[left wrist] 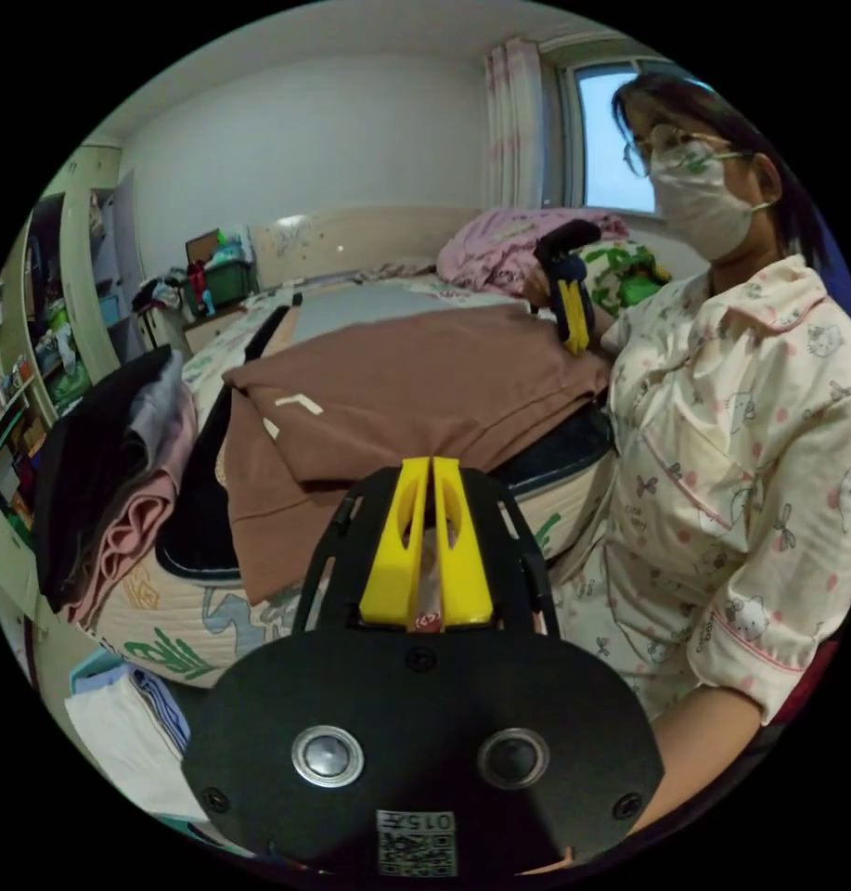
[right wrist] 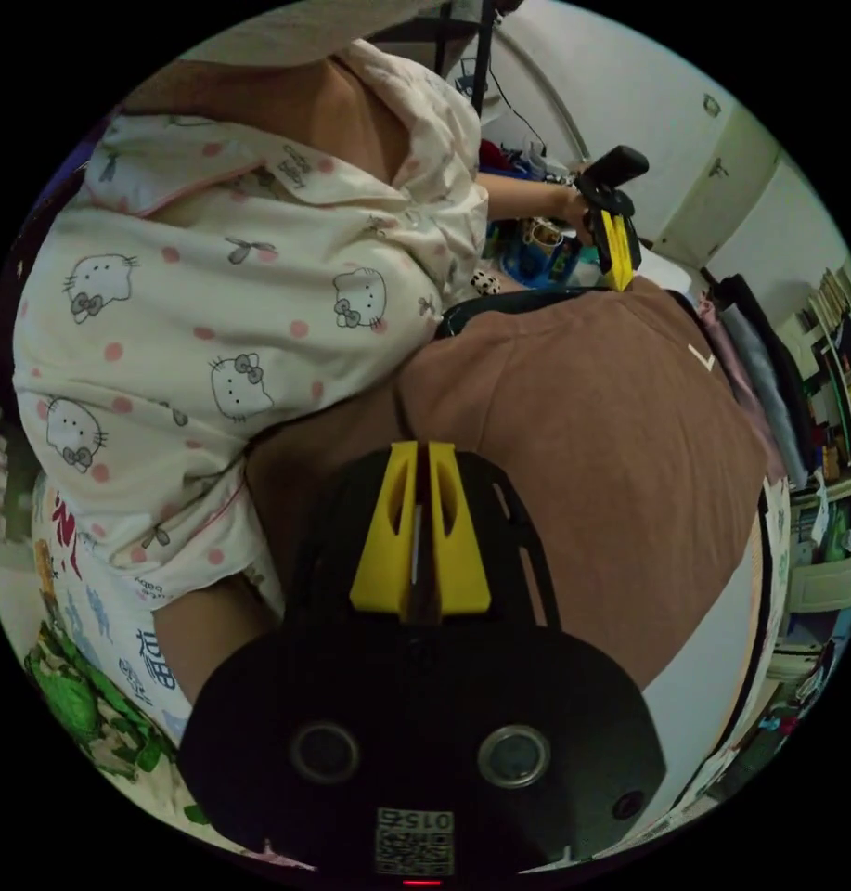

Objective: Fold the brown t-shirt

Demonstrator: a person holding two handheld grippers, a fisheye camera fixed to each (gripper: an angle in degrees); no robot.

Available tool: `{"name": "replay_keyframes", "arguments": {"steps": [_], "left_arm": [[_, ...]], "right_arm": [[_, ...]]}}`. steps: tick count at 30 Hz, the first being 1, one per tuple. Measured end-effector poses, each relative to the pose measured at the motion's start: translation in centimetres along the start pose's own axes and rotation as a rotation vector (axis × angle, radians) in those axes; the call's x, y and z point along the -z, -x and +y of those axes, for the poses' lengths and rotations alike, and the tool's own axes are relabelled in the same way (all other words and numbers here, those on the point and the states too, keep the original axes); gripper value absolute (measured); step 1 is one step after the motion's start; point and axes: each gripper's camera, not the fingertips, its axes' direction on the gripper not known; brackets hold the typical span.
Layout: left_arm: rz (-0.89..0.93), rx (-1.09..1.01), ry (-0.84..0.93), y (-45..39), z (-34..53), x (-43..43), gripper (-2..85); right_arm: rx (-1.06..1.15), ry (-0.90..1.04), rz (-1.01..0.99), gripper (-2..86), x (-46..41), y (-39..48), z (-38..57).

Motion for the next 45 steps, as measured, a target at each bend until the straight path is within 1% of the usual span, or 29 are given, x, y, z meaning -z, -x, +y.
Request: {"name": "replay_keyframes", "arguments": {"steps": [4, 7, 8, 9, 10, 11, 12, 13, 15, 16, 19, 21, 23, 26, 28, 30, 31, 33, 37, 39, 41, 42, 44, 45], "left_arm": [[-0.051, 0.027, -0.025, -2.0, 0.0, 0.8, 0.7], [-0.127, 0.061, -0.078, -3.0, 0.1, 3.0, 1.7], [-0.149, 0.077, -0.098, -3.0, 0.0, 3.5, 2.0], [-0.213, 0.141, -0.135, -2.7, -0.1, 4.4, 2.8], [-0.282, 0.230, -0.148, -2.1, -0.3, 5.0, 3.7], [-0.312, 0.279, -0.144, -1.8, -0.3, 5.0, 4.4], [-0.350, 0.377, -0.118, -1.1, -0.3, 4.9, 5.7], [-0.357, 0.467, -0.093, -0.5, 0.1, 4.6, 7.2], [-0.336, 0.560, -0.102, -0.4, 1.4, 4.2, 8.6], [-0.326, 0.600, -0.131, -0.7, 2.5, 4.0, 9.3], [-0.328, 0.676, -0.173, -1.8, 5.6, 3.4, 11.0], [-0.321, 0.716, -0.167, -2.2, 7.2, 2.8, 11.7], [-0.302, 0.745, -0.177, -2.5, 8.6, 2.2, 11.7], [-0.292, 0.751, -0.207, -3.5, 10.3, 1.3, 10.8], [-0.303, 0.748, -0.252, -4.6, 11.5, 1.5, 8.4], [-0.294, 0.734, -0.255, -5.2, 11.9, 1.7, 6.1], [-0.286, 0.723, -0.260, -5.6, 12.1, 1.8, 4.8], [-0.284, 0.709, -0.278, -6.2, 12.3, 2.1, 3.4], [-0.294, 0.702, -0.333, -6.8, 13.0, 3.5, 2.1], [-0.289, 0.703, -0.354, -6.8, 13.3, 4.1, 1.8], [-0.290, 0.694, -0.366, -6.8, 13.2, 4.8, 1.7], [-0.296, 0.687, -0.373, -6.8, 13.1, 5.4, 1.6], [-0.317, 0.687, -0.379, -6.6, 12.6, 6.5, 1.5], [-0.338, 0.688, -0.401, -6.5, 12.2, 7.5, 1.4]], "right_arm": [[0.010, -0.033, 0.028, 5.6, 3.0, 0.6, -0.2], [-0.011, -0.152, 0.166, 7.3, 6.7, 1.6, 0.2], [-0.062, -0.201, 0.243, 7.1, 8.2, 1.6, 0.1], [-0.121, -0.231, 0.316, 6.8, 9.4, 1.3, 0.0], [-0.154, -0.243, 0.345, 6.7, 9.9, 1.0, -0.1], [-0.220, -0.273, 0.382, 6.6, 11.1, 0.3, -0.4], [-0.286, -0.306, 0.404, 6.6, 12.1, -0.7, -0.7], [-0.320, -0.322, 0.417, 6.6, 12.6, -1.2, -0.8], [-0.469, -0.372, 0.473, 6.5, 14.3, -3.6, -1.6], [-0.502, -0.386, 0.483, 6.5, 14.7, -4.2, -1.9], [-0.631, -0.521, 0.458, 6.5, 17.0, -7.2, -2.9], [-0.702, -0.645, 0.378, 6.4, 18.8, -10.4, -3.7], [-0.740, -0.675, 0.350, 6.4, 20.0, -13.9, -4.8], [-0.881, -0.555, 0.384, 8.2, 22.0, -21.6, -7.6], [-0.952, -0.504, 0.388, 10.2, 22.9, -26.9, -9.2], [-1.061, -0.483, 0.355, 11.4, 23.4, -34.2, -10.6], [-1.085, -0.475, 0.343, 11.7, 23.4, -36.0, -10.9], [-1.168, -0.410, 0.299, 13.3, 22.7, -42.4, -12.2], [-1.283, -0.337, 0.269, 14.2, 21.1, -48.6, -13.3], [-1.320, -0.272, 0.157, 13.4, 19.8, -51.2, -13.9], [-1.300, -0.206, 0.069, 11.4, 18.9, -52.5, -14.7], [-1.297, -0.192, 0.091, 8.4, 19.4, -52.8, -15.0], [-1.259, -0.235, 0.049, 3.0, 20.5, -52.8, -15.3], [-1.274, -0.270, 0.059, 1.1, 21.6, -52.7, -15.3]]}}
